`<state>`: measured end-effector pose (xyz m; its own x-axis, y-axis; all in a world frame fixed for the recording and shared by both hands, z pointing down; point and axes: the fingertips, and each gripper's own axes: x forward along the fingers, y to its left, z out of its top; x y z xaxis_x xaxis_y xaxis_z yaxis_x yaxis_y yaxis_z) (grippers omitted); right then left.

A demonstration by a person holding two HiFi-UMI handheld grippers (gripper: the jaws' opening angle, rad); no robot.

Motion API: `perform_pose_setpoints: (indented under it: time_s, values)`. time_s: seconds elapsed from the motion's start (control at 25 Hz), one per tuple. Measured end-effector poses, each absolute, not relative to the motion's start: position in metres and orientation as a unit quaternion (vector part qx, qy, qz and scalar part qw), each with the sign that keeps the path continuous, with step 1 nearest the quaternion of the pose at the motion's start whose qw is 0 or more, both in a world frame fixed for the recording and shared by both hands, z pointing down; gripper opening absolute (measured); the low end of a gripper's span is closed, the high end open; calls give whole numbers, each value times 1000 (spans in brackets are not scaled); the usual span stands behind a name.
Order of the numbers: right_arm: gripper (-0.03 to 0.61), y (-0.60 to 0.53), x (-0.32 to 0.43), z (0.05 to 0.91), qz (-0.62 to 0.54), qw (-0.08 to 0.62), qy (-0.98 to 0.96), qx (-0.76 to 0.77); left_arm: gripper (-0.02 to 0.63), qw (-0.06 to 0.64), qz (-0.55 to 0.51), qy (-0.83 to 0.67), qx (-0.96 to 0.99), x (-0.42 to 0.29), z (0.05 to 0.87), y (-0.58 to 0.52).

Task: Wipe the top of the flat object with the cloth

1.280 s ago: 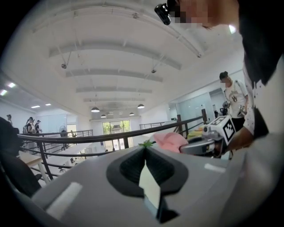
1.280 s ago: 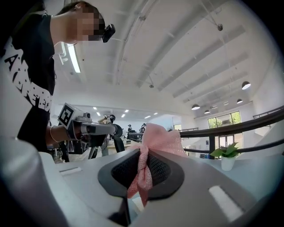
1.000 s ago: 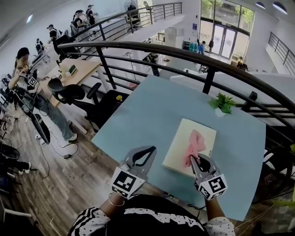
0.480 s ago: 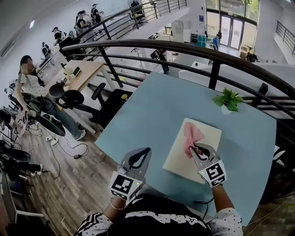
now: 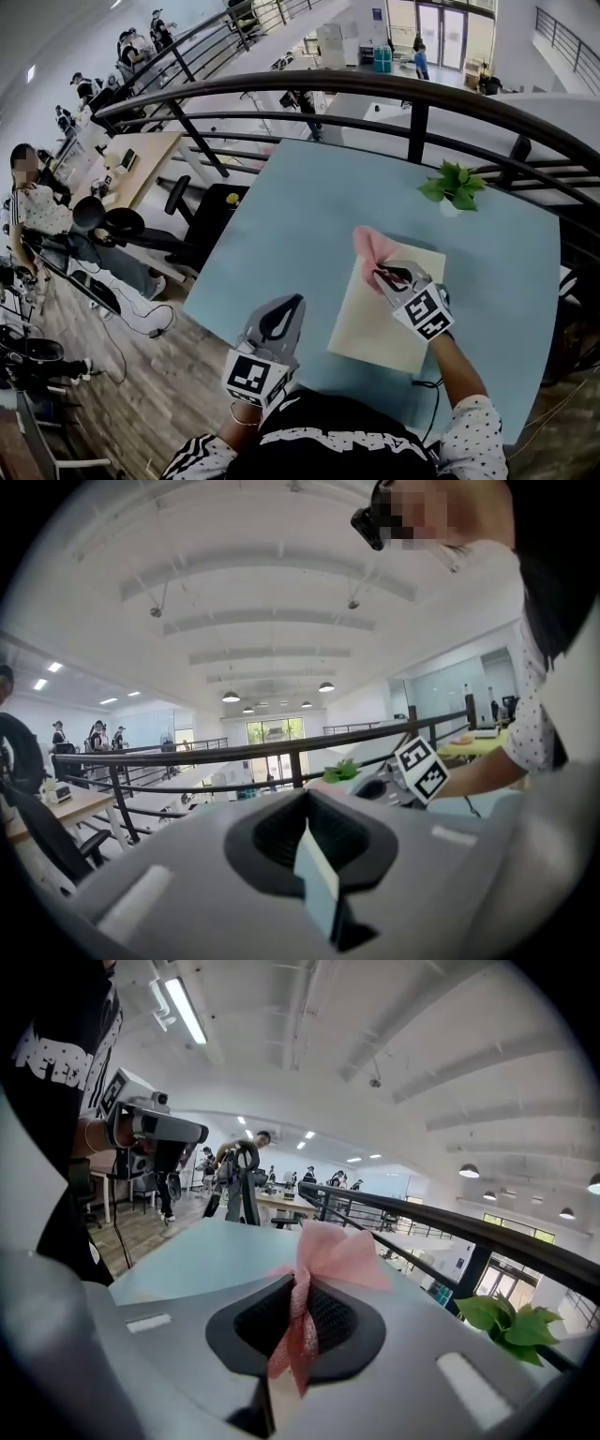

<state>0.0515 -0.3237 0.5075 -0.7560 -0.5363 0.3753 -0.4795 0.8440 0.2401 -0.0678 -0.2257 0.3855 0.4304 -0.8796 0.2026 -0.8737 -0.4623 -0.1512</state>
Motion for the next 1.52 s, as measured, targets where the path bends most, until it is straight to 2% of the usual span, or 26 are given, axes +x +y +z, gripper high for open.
perform_pose_setpoints:
  time_s: [0.4,0.92,1.52]
  values:
    - [31,-381,55,552,-66,305,-908,278,0,-14,-140,497,-856,-72,407,-273]
    - [31,-399,49,594,-82,380,-882,266,0,-31,-137,505,-852,-83,418,-288]
    - [28,-388,46,603,-85,394,-873,273,0,-30,-129,545,-828,-112,416,-265]
